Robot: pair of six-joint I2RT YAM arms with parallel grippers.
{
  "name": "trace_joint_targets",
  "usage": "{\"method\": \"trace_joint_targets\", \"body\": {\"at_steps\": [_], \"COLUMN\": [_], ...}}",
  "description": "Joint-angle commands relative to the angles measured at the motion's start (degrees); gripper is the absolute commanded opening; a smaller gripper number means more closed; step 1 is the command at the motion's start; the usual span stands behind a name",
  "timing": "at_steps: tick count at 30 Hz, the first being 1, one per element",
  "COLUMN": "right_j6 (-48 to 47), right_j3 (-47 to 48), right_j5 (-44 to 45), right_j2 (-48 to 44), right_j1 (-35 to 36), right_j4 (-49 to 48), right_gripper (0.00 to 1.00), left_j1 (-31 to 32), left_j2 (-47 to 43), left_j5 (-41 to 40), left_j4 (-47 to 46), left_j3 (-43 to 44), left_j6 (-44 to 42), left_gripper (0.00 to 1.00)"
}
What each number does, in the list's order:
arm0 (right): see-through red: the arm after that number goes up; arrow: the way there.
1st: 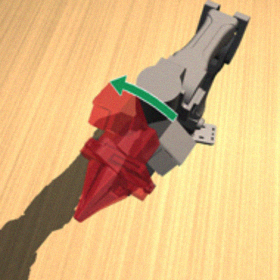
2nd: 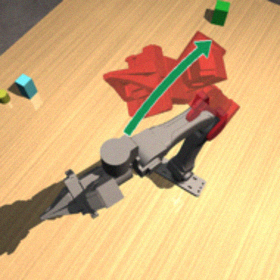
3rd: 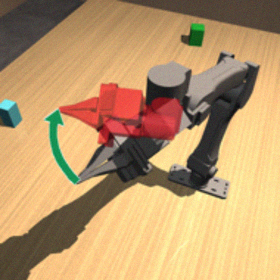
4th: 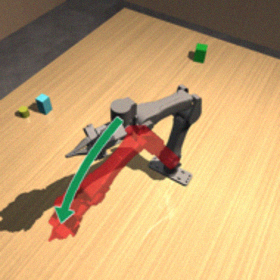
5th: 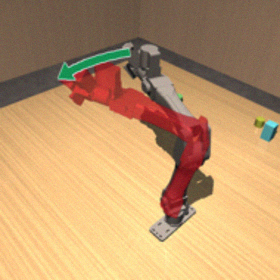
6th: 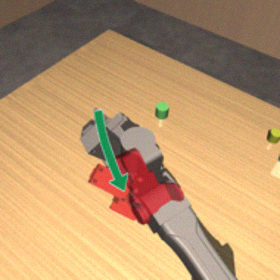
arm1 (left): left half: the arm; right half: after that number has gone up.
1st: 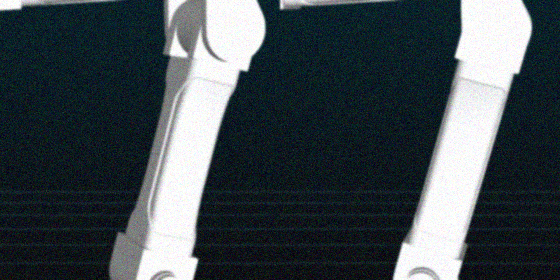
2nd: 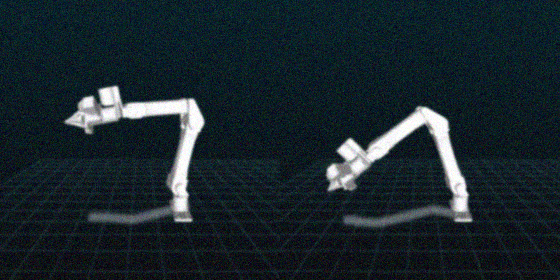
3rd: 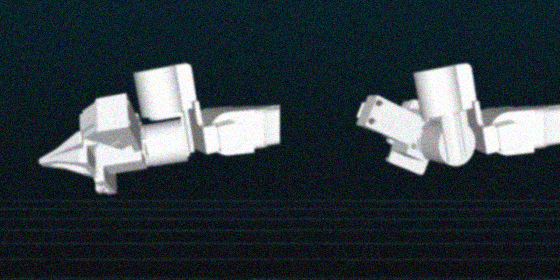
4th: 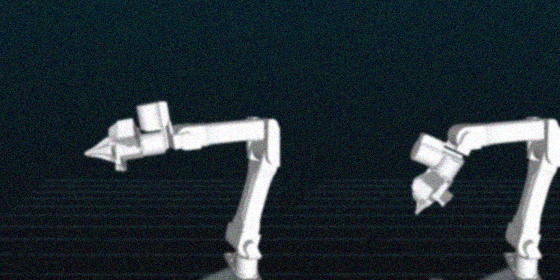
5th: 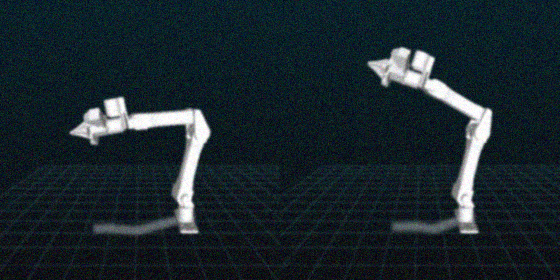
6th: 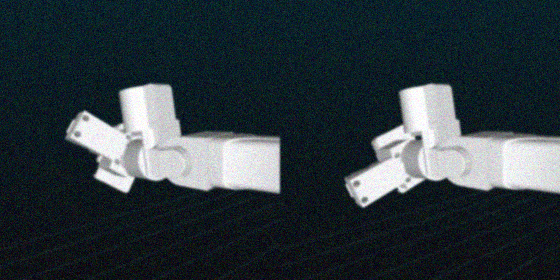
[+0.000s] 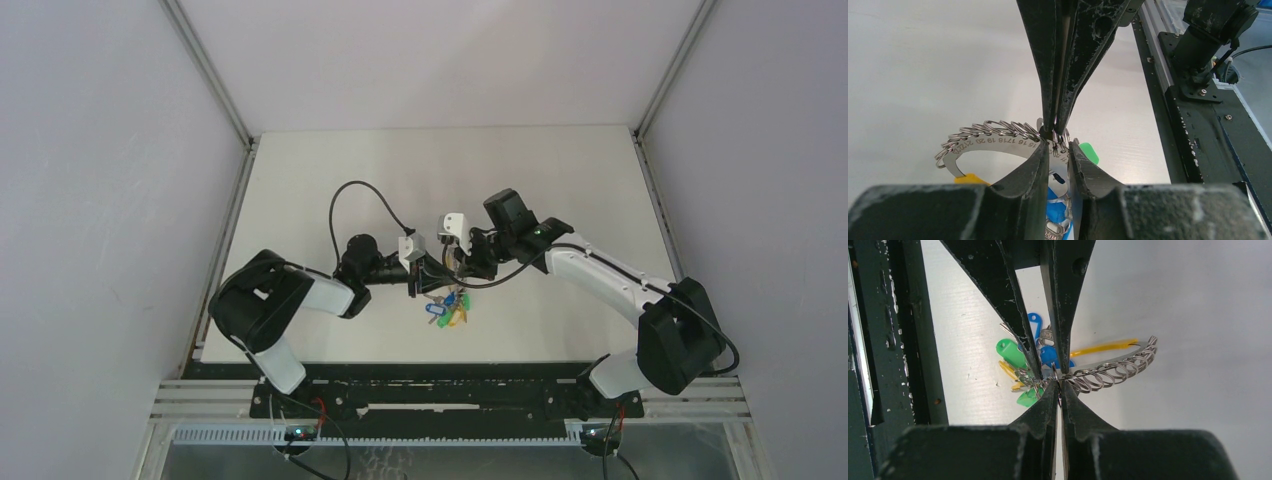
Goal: Put the keys on the keyring
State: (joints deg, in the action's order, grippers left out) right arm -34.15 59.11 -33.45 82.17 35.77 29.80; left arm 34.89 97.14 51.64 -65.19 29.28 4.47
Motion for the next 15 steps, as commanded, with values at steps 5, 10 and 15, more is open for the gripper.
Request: {"method": "trace_joint_targets", "body": {"at_steps": [5,10,15], "right_j6": [-1.0,-1.4,-1.4], "right_j3": [3.0,3.4,3.4], "right_j5": [-0.7,-0.1,0.1], "right_j2": [-2.5,-2.1,-1.9], "right_j1": [1.0,1.6,1.9], "right_j4": [-1.8,-1.1,-0.8], "right_gripper": [0.00,0.00,0.00], "left_j1": [0.5,0.5,0.5], "left_j2": [-0.3,-0.3,-0.3], "left_j5": [0.5,0.4,0.5], "left_j4": [-1.0,-0.9,-2.9], "left_j3": [3.3,3.5,3.1], "left_j6": [0.3,0.7,1.6], "left_gripper": [0.21,0.15,0.05]}}
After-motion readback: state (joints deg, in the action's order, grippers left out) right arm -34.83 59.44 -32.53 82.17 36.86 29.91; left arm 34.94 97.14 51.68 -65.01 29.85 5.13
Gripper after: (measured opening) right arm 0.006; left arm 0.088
